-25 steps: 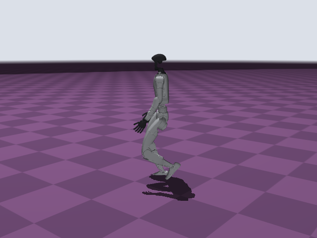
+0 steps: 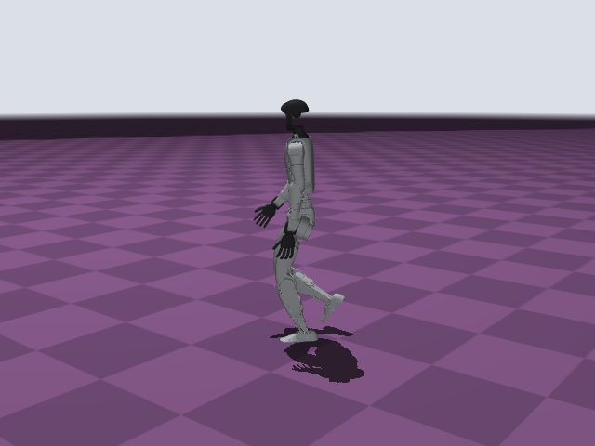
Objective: Run
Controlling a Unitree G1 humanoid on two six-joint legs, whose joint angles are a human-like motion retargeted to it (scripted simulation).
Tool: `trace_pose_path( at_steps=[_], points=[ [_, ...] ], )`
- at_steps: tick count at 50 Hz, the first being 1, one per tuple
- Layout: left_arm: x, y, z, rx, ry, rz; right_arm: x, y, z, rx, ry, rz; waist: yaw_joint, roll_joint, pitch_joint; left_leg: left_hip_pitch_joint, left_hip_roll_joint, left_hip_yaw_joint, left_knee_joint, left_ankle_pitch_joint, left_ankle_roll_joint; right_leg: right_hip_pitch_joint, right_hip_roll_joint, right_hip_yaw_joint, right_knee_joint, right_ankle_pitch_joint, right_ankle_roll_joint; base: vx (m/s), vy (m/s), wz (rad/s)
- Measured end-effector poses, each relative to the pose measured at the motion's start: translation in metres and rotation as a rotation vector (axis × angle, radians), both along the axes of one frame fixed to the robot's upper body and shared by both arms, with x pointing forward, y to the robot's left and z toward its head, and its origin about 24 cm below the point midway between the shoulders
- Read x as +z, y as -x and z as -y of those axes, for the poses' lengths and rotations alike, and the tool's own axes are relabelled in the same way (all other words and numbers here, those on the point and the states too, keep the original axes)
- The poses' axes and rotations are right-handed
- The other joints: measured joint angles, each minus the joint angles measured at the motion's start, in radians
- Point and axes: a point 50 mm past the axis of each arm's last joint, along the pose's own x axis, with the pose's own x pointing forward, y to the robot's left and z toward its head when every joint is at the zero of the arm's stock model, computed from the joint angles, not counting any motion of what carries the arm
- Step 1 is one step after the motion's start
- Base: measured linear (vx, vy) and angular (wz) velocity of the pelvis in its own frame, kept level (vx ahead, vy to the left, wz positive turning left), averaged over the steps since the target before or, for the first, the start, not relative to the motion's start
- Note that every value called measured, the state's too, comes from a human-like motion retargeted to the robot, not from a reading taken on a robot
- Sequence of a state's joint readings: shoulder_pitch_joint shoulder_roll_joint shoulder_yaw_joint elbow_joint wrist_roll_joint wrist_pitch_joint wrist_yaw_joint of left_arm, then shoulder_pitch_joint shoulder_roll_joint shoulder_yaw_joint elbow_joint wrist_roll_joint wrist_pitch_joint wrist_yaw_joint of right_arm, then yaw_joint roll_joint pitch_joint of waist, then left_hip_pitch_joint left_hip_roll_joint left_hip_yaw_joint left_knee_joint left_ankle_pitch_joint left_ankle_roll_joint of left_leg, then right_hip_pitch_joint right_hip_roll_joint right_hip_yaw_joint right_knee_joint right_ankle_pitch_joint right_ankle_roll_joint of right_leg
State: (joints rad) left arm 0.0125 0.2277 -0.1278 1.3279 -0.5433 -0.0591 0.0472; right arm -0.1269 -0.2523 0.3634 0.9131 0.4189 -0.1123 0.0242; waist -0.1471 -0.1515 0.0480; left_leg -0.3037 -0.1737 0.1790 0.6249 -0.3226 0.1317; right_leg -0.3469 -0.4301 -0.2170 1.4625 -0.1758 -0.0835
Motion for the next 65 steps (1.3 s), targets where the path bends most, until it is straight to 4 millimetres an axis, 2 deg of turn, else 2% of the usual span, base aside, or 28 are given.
trace_pose_path(
  at_steps=[2, 5, 10, 12, 15, 18, 20, 23, 25, 28, 30, 33, 36, 38, 39, 40, 42, 44, 46, 48, 51, 53, 55, 58, 60, 61, 63, 65],
  points=[
    [0.007, -0.037, 0.009, -0.091, -0.002, 0.110, -0.010, 0.015, -0.001, 0.035, 0.023, -0.063, -0.038, 0.019, 0.009, 0.118, -0.008, -0.038, -0.095, -0.003, -0.024, -0.078, 0.023, -0.035, -0.056, -0.070, 0.002, 0.95, -0.01, 0.16],
    [0.028, -0.096, 0.022, -0.224, -0.012, 0.319, -0.023, 0.038, 0.003, 0.062, 0.057, -0.147, -0.090, 0.049, 0.027, 0.283, -0.004, -0.082, -0.212, -0.020, -0.051, -0.181, 0.070, -0.082, -0.226, -0.095, 0.042, 0.97, -0.04, 0.15],
    [0.086, -0.181, 0.038, -0.390, -0.055, 0.687, -0.038, 0.074, 0.019, 0.026, 0.105, -0.268, -0.134, 0.100, 0.051, 0.489, 0.034, -0.113, -0.311, -0.081, -0.090, -0.285, 0.205, -0.124, -0.684, 0.012, 0.178, 1.01, -0.08, -0.15],
    [0.106, -0.200, 0.041, -0.422, -0.072, 0.782, -0.043, 0.090, 0.027, 0.001, 0.127, -0.324, -0.137, 0.121, 0.048, 0.525, 0.048, -0.136, -0.272, -0.086, -0.118, -0.294, 0.251, -0.119, -0.777, 0.047, 0.194, 1.06, -0.10, -0.28],
    [0.114, -0.207, 0.044, -0.398, -0.064, 0.834, -0.049, 0.115, 0.041, -0.049, 0.168, -0.412, -0.139, 0.157, 0.046, 0.534, 0.080, -0.169, -0.077, 0.003, -0.177, -0.283, 0.296, -0.104, -0.688, 0.064, 0.136, 1.10, -0.09, -0.28],
    [0.097, -0.190, 0.044, -0.336, -0.040, 0.769, -0.050, 0.125, 0.052, -0.097, 0.202, -0.457, -0.119, 0.216, 0.060, 0.406, 0.155, -0.183, 0.337, 0.361, -0.301, -0.231, 0.383, -0.112, -0.570, -0.025, 0.005, 1.08, -0.07, -0.57],
    [0.081, -0.175, 0.044, -0.297, -0.026, 0.686, -0.048, 0.118, 0.058, -0.122, 0.219, -0.450, -0.092, 0.237, 0.067, 0.269, 0.218, -0.158, 0.613, 0.494, -0.308, -0.187, 0.434, -0.101, -0.524, -0.128, -0.064, 1.10, -0.06, -0.72],
    [0.052, -0.142, 0.041, -0.224, -0.009, 0.509, -0.040, 0.091, 0.060, -0.141, 0.231, -0.369, -0.034, 0.224, 0.066, 0.014, 0.349, -0.102, 0.902, 0.306, -0.125, -0.086, 0.486, -0.061, -0.541, -0.232, -0.088, 1.11, -0.09, -0.75],
    [0.032, -0.111, 0.036, -0.164, 0.005, 0.369, -0.032, 0.065, 0.055, -0.138, 0.214, -0.274, 0.016, 0.208, 0.050, -0.152, 0.377, -0.079, 0.938, 0.149, -0.048, 0.000, 0.512, -0.017, -0.621, -0.250, -0.064, 1.13, -0.04, -0.91],
    [0.006, -0.043, 0.022, -0.038, 0.032, 0.154, -0.013, 0.028, 0.042, -0.109, 0.138, -0.105, 0.077, 0.173, 0.026, -0.281, 0.346, -0.027, 0.719, 0.040, -0.023, 0.166, 0.510, 0.037, -0.765, -0.182, 0.008, 1.17, 0.03, -1.01],
    [-0.003, 0.002, 0.011, 0.053, 0.039, 0.028, 0.004, 0.005, 0.032, -0.074, 0.075, 0.016, 0.106, 0.150, 0.010, -0.312, 0.300, 0.005, 0.462, 0.044, -0.056, 0.267, 0.489, 0.051, -0.844, -0.106, 0.057, 1.20, 0.06, -0.92],
    [-0.005, 0.058, -0.001, 0.180, 0.031, -0.121, 0.034, -0.027, 0.018, -0.001, -0.008, 0.181, 0.113, 0.103, -0.016, -0.279, 0.175, 0.029, 0.018, 0.151, -0.119, 0.351, 0.436, 0.075, -0.862, 0.049, 0.153, 1.18, 0.05, -0.47],
    [-0.001, 0.095, -0.011, 0.290, 0.001, -0.220, 0.060, -0.050, 0.007, 0.046, -0.078, 0.306, 0.099, 0.050, -0.033, -0.251, 0.072, 0.030, -0.098, 0.187, -0.095, 0.341, 0.382, 0.124, -0.668, 0.228, 0.250, 1.19, 0.03, -0.29],
    [0.001, 0.109, -0.015, 0.337, -0.025, -0.257, 0.071, -0.057, -0.001, 0.063, -0.109, 0.361, 0.082, 0.013, -0.036, -0.257, 0.029, 0.031, 0.024, 0.126, -0.033, 0.296, 0.342, 0.142, -0.449, 0.385, 0.311, 1.22, 0.00, -0.34],
    [0.002, 0.108, -0.017, 0.344, -0.036, -0.258, 0.073, -0.059, -0.006, 0.068, -0.115, 0.372, 0.075, -0.003, -0.032, -0.254, 0.018, 0.034, 0.095, 0.071, 0.003, 0.259, 0.310, 0.139, -0.331, 0.437, 0.312, 1.23, 0.00, -0.46],
    [0.002, 0.106, -0.019, 0.347, -0.045, -0.253, 0.073, -0.060, -0.010, 0.072, -0.119, 0.377, 0.070, -0.018, -0.026, -0.247, 0.010, 0.039, 0.164, 0.009, 0.040, 0.216, 0.272, 0.131, -0.213, 0.475, 0.300, 1.23, 0.03, -0.56],
    [0.000, 0.080, -0.017, 0.300, -0.047, -0.198, 0.060, -0.053, -0.017, 0.084, -0.096, 0.318, 0.066, -0.030, -0.010, -0.186, -0.005, 0.030, 0.199, -0.063, 0.064, 0.110, 0.170, 0.104, -0.045, 0.392, 0.191, 1.22, 0.06, -0.58],
    [-0.003, 0.037, -0.009, 0.212, -0.041, -0.101, 0.038, -0.039, -0.021, 0.102, -0.046, 0.212, 0.063, -0.023, 0.008, -0.068, -0.024, -0.011, 0.122, -0.085, 0.049, -0.002, 0.100, 0.077, 0.021, 0.222, 0.095, 1.21, 0.03, -0.43],
    [0.000, -0.010, 0.007, 0.100, -0.028, 0.031, 0.012, -0.013, -0.018, 0.125, 0.015, 0.078, 0.048, 0.000, 0.025, 0.084, -0.033, -0.079, -0.005, -0.067, 0.006, -0.091, 0.084, 0.034, -0.024, 0.087, 0.053, 1.21, -0.06, -0.04],
    [0.011, -0.056, 0.022, -0.027, -0.017, 0.199, -0.012, 0.018, -0.010, 0.127, 0.064, -0.060, 0.020, 0.029, 0.037, 0.229, -0.018, -0.122, -0.121, -0.027, -0.037, -0.161, 0.095, -0.016, -0.147, 0.029, 0.057, 1.20, -0.13, 0.38],
    [0.044, -0.121, 0.046, -0.191, -0.003, 0.490, -0.037, 0.065, 0.006, 0.070, 0.108, -0.245, -0.022, 0.073, 0.056, 0.409, 0.019, -0.170, -0.235, 0.013, -0.089, -0.237, 0.150, -0.056, -0.402, 0.065, 0.124, 1.19, -0.18, 0.38],
    [0.072, -0.156, 0.060, -0.270, 0.010, 0.674, -0.047, 0.093, 0.017, 0.015, 0.130, -0.347, -0.039, 0.102, 0.067, 0.497, 0.050, -0.201, -0.246, 0.024, -0.125, -0.261, 0.214, -0.051, -0.580, 0.130, 0.179, 1.19, -0.21, 0.10],
    [0.097, -0.179, 0.071, -0.313, 0.023, 0.820, -0.053, 0.117, 0.027, -0.037, 0.151, -0.432, -0.046, 0.125, 0.073, 0.544, 0.072, -0.234, -0.173, 0.030, -0.164, -0.259, 0.271, -0.036, -0.675, 0.154, 0.200, 1.20, -0.21, -0.08],
    [0.111, -0.187, 0.076, -0.290, 0.042, 0.901, -0.056, 0.141, 0.040, -0.097, 0.191, -0.512, -0.040, 0.158, 0.070, 0.513, 0.111, -0.251, 0.140, 0.178, -0.241, -0.234, 0.331, -0.036, -0.560, 0.081, 0.102, 1.21, -0.20, -0.27],
    [0.107, -0.182, 0.074, -0.231, 0.055, 0.882, -0.054, 0.140, 0.049, -0.126, 0.224, -0.515, -0.026, 0.192, 0.071, 0.418, 0.156, -0.245, 0.430, 0.355, -0.300, -0.205, 0.389, -0.049, -0.472, -0.055, -0.003, 1.21, -0.18, -0.53],
    [0.101, -0.178, 0.071, -0.187, 0.051, 0.848, -0.052, 0.132, 0.055, -0.140, 0.248, -0.491, -0.014, 0.203, 0.071, 0.343, 0.186, -0.231, 0.572, 0.399, -0.295, -0.192, 0.417, -0.046, -0.441, -0.129, -0.049, 1.22, -0.17, -0.68],
    [0.085, -0.166, 0.066, -0.098, 0.028, 0.748, -0.045, 0.109, 0.064, -0.171, 0.298, -0.422, 0.016, 0.215, 0.069, 0.170, 0.263, -0.196, 0.829, 0.396, -0.230, -0.163, 0.471, -0.030, -0.399, -0.252, -0.118, 1.22, -0.18, -0.75],
    [0.061, -0.144, 0.061, -0.012, 0.004, 0.594, -0.035, 0.079, 0.066, -0.195, 0.334, -0.318, 0.052, 0.207, 0.058, -0.029, 0.330, -0.164, 1.001, 0.252, -0.116, -0.110, 0.506, -0.002, -0.412, -0.331, -0.142, 1.23, -0.16, -0.78]
  ],
)
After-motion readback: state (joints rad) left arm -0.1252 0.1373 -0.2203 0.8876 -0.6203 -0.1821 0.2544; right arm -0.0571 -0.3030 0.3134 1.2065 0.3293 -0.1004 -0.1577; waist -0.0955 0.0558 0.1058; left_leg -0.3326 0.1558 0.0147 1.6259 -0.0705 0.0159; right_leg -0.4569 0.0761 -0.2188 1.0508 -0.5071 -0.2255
